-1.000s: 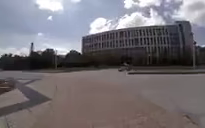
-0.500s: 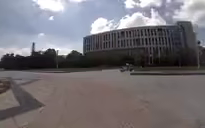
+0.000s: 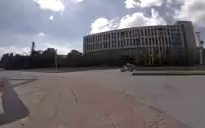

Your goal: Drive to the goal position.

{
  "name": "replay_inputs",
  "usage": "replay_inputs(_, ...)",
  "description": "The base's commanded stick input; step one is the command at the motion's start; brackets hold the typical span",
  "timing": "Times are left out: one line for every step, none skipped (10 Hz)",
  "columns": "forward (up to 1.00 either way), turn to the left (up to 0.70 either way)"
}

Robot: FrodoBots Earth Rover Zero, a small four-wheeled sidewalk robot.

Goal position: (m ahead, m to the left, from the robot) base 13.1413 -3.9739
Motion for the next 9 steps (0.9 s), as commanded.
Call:
replay_inputs(0.7,0.0)
replay_inputs(0.7,0.0)
replay_inputs(0.7,0.0)
replay_inputs(0.7,0.0)
replay_inputs(0.7,0.0)
replay_inputs(0.7,0.0)
replay_inputs(0.7,0.0)
replay_inputs(0.7,0.0)
replay_inputs(0.7,0.0)
